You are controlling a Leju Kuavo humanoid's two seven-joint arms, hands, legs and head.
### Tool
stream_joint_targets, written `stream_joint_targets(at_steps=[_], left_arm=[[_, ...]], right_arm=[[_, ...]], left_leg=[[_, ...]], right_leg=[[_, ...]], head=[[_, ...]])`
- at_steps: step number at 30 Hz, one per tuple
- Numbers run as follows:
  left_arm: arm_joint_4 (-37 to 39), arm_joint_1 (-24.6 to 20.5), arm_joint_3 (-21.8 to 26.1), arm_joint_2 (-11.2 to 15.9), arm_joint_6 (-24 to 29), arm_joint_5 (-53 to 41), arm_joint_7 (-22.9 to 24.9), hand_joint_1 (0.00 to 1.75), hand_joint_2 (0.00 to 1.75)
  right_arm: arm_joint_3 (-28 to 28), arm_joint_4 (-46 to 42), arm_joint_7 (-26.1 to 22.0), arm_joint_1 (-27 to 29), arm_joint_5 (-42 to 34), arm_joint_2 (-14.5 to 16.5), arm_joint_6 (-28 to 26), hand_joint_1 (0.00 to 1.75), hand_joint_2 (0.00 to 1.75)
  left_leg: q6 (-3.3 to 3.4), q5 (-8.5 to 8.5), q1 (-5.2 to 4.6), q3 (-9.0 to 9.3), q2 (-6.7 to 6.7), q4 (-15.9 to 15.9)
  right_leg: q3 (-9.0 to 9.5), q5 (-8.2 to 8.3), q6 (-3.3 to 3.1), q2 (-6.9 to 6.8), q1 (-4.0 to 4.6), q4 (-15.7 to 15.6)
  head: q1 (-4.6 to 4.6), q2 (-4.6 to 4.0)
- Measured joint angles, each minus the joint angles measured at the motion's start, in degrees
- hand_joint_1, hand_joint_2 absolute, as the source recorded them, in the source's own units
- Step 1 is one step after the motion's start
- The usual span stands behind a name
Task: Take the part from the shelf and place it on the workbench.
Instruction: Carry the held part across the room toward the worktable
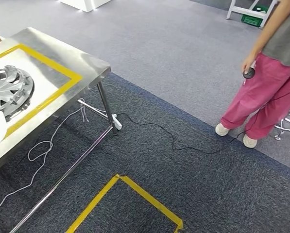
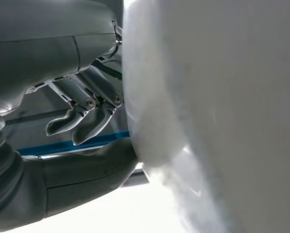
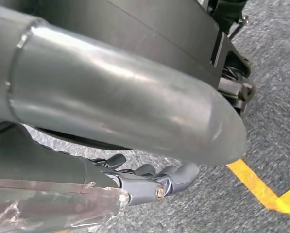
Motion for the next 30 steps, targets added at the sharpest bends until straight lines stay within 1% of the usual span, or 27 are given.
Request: stream_joint_targets(at_steps=[2,3,4,5,6,7,8,9,10,11,13,14,15,16,17,18,19,20,21,22,23,24,25,26,27,29,30], left_arm=[[-0.02,0.16,0.06,-0.21,0.01,0.00,-0.10,1.75,1.75],[-0.04,0.30,0.15,-0.31,0.02,0.00,-0.18,1.75,1.75],[-0.08,0.33,0.24,-0.38,0.02,0.01,-0.25,1.75,1.75],[-0.12,0.30,0.31,-0.44,0.03,0.01,-0.31,1.75,1.75],[-0.15,0.26,0.34,-0.53,0.03,0.01,-0.37,1.75,1.75],[-0.17,0.20,0.35,-0.64,0.04,0.01,-0.44,1.75,1.75],[-0.17,0.21,0.35,-0.81,0.04,0.01,-0.54,1.75,1.75],[-0.17,0.23,0.37,-0.97,0.04,0.00,-0.66,1.75,1.75],[-0.17,0.26,0.39,-1.10,0.04,0.01,-0.78,1.75,1.75],[-0.17,0.28,0.41,-1.20,0.04,0.01,-0.89,1.75,1.75],[-0.18,0.27,0.45,-1.26,0.04,0.01,-1.01,1.75,1.75],[-0.18,0.27,0.45,-1.27,0.04,0.01,-1.04,1.75,1.75],[-0.19,0.28,0.48,-1.28,0.03,0.01,-1.07,1.75,1.75],[-0.19,0.33,0.50,-1.32,0.03,0.02,-1.09,1.75,1.75],[-0.19,0.43,0.53,-1.34,0.03,0.02,-1.11,1.75,1.75],[-0.20,0.57,0.60,-1.35,0.03,0.02,-1.11,1.75,1.75],[-0.20,0.64,0.67,-1.35,0.03,0.02,-1.11,1.75,1.75],[-0.21,0.59,0.73,-1.35,0.03,0.02,-1.11,1.75,1.75],[-0.22,0.51,0.77,-1.37,0.03,0.02,-1.13,1.75,1.75],[-0.22,0.40,0.78,-1.43,0.02,0.02,-1.18,1.75,1.75],[-0.22,0.36,0.78,-1.53,0.02,0.02,-1.24,1.75,1.75],[-0.22,0.39,0.78,-1.62,0.02,0.02,-1.37,1.75,1.75],[-0.22,0.40,0.79,-1.69,0.02,0.02,-1.50,1.75,1.75],[-0.24,0.40,0.83,-1.72,0.02,0.02,-1.66,1.75,1.75],[-0.27,0.41,0.88,-1.72,0.02,0.02,-1.88,1.75,1.75],[-0.33,0.30,0.97,-1.79,0.02,0.02,-2.22,1.75,1.75],[-0.36,0.29,0.99,-1.87,0.02,0.02,-2.35,1.75,1.75]], right_arm=[[0.00,0.00,-0.04,-0.02,-0.01,-0.03,-0.02,0.00,0.00],[0.00,0.00,-0.07,-0.05,-0.01,-0.03,-0.02,0.00,0.00],[0.00,0.00,-0.10,-0.09,0.00,-0.04,-0.02,0.00,0.00],[0.00,0.00,-0.13,-0.12,0.00,-0.04,-0.03,0.00,0.00],[0.00,0.00,-0.15,-0.10,0.00,-0.05,-0.03,0.00,0.00],[0.00,0.00,-0.16,-0.06,-0.01,-0.05,-0.04,0.00,0.00],[-0.01,0.00,-0.16,0.01,-0.02,-0.06,-0.04,0.00,0.00],[-0.01,0.00,-0.16,0.06,-0.02,-0.07,-0.04,0.00,0.00],[-0.01,0.00,-0.16,0.09,-0.03,-0.07,-0.03,0.00,0.00],[-0.01,0.00,-0.16,0.09,-0.02,-0.07,-0.03,0.00,0.00],[0.00,0.00,-0.16,0.06,-0.02,-0.07,-0.02,0.00,0.00],[0.00,0.00,-0.17,0.04,-0.01,-0.07,-0.02,0.00,0.00],[0.00,0.00,-0.18,0.01,-0.01,-0.07,-0.03,0.00,0.00],[0.00,0.00,-0.18,-0.03,-0.02,-0.07,-0.03,0.00,0.00],[0.00,0.00,-0.19,-0.09,-0.02,-0.07,-0.03,0.00,0.00],[-0.01,0.00,-0.19,-0.14,-0.02,-0.05,-0.03,0.00,0.00],[-0.01,0.00,-0.21,-0.16,-0.02,-0.04,-0.02,0.00,0.00],[-0.01,0.00,-0.23,-0.14,-0.02,-0.03,-0.02,0.00,0.00],[-0.02,0.00,-0.25,-0.10,-0.02,-0.03,-0.02,0.00,0.00],[-0.02,0.00,-0.27,-0.01,-0.02,-0.03,-0.02,0.00,0.00],[-0.02,0.00,-0.26,0.08,-0.03,-0.03,-0.02,0.00,0.00],[-0.03,0.00,-0.26,0.15,-0.03,-0.03,-0.02,0.00,0.00],[-0.03,0.00,-0.25,0.18,-0.03,-0.03,-0.02,0.00,0.00],[-0.03,0.00,-0.25,0.19,-0.03,-0.03,-0.02,0.00,0.00],[-0.03,0.00,-0.25,0.18,-0.03,-0.03,-0.02,0.00,0.00],[-0.03,0.00,-0.25,0.18,-0.03,-0.06,-0.03,0.00,0.00],[-0.03,0.00,-0.25,0.17,-0.03,-0.08,-0.04,0.00,0.00]], left_leg=[[0.79,-0.05,-0.09,-0.08,-1.18,-0.52],[1.08,0.06,-0.03,-0.12,-1.95,-0.61],[1.40,0.17,0.10,-0.11,-2.69,-0.69],[1.71,0.32,0.27,-0.10,-3.37,-0.77],[1.93,0.39,0.37,-0.14,-4.02,-0.77],[2.12,0.45,0.41,-0.23,-4.74,-0.76],[2.24,0.51,0.41,-0.31,-5.49,-0.76],[2.28,0.56,0.39,-0.37,-6.30,-0.75],[2.28,0.61,0.38,-0.39,-7.18,-0.75],[2.23,0.67,0.38,-0.38,-8.07,-0.75],[1.97,0.77,0.39,-0.44,-9.77,-0.67],[1.74,0.84,0.39,-0.58,-10.53,-0.62],[1.43,0.96,0.44,-0.77,-11.25,-0.63],[1.04,1.14,0.49,-1.00,-11.98,-0.69],[0.65,1.38,0.64,-1.22,-12.69,-0.84],[0.35,1.42,0.70,-1.43,-12.42,-0.75],[0.11,0.93,0.64,-1.86,-11.17,-0.06],[-0.10,-0.22,0.53,-2.71,-9.35,1.63],[-0.29,-2.02,0.46,-4.06,-7.18,4.58],[-0.53,-4.07,0.44,-5.87,-5.78,8.41],[-0.74,-5.73,0.51,-7.62,-5.18,12.18],[-0.91,-6.51,0.59,-8.77,-4.95,14.78],[-1.04,-6.17,0.66,-8.89,-4.84,15.30],[-1.14,-4.81,0.70,-7.76,-4.57,13.45],[-1.23,-2.91,0.72,-5.61,-3.64,9.77],[-1.15,-0.40,0.55,-1.37,-0.48,2.18],[-0.85,-0.03,0.46,-0.24,0.49,0.09]], right_leg=[[0.28,-0.23,0.51,-1.45,0.13,-0.13],[0.33,-0.51,0.86,-1.35,0.03,0.04],[0.00,-1.23,1.25,-0.20,-0.12,0.96],[-0.99,-2.55,1.63,1.57,-0.27,3.18],[-2.62,-4.27,1.94,3.69,-0.44,6.61],[-4.68,-6.13,2.09,5.17,-0.53,10.81],[-6.64,-7.46,2.14,5.86,-0.56,14.60],[-7.87,-7.80,2.12,6.14,-0.56,16.75],[-7.97,-6.95,2.01,6.34,-0.56,16.55],[-6.83,-5.13,1.83,6.73,-0.57,13.91],[-2.73,-1.28,1.43,9.55,-0.83,5.35],[-1.10,-0.27,1.29,10.84,-0.96,2.12],[-0.17,0.07,1.14,11.70,-1.02,0.38],[0.12,-0.01,0.95,11.54,-0.97,-0.10],[0.21,0.16,0.69,10.73,-0.91,-0.14],[0.29,0.35,0.34,9.92,-0.92,-0.30],[0.36,0.56,-0.02,9.12,-0.98,-0.55],[0.40,0.73,-0.32,8.29,-1.06,-0.80],[0.39,0.80,-0.53,7.47,-1.07,-0.95],[0.33,0.79,-0.67,6.64,-1.03,-1.00],[0.24,0.75,-0.72,5.76,-1.00,-0.99],[0.19,0.69,-0.74,4.85,-0.99,-0.98],[0.18,0.61,-0.71,3.95,-0.99,-0.97],[0.24,0.52,-0.60,3.10,-1.01,-0.95],[0.38,0.38,-0.42,2.30,-1.03,-0.92],[0.63,-0.07,0.15,0.97,-0.66,-0.71],[0.82,-0.32,0.43,0.37,-0.41,-0.67]], head=[[0.07,0.00],[0.08,0.00],[0.20,0.00],[0.35,0.00],[0.56,0.00],[0.72,0.00],[0.79,0.00],[0.81,0.00],[0.82,0.00],[0.83,0.00],[0.83,0.00],[0.80,0.00],[0.80,0.00],[0.78,0.00],[0.76,0.00],[0.76,0.00],[0.63,0.00],[0.51,0.00],[0.39,0.00],[0.29,0.00],[0.28,0.00],[0.29,0.00],[0.28,0.00],[0.28,0.00],[0.28,0.00],[0.24,0.00],[0.28,0.00]])
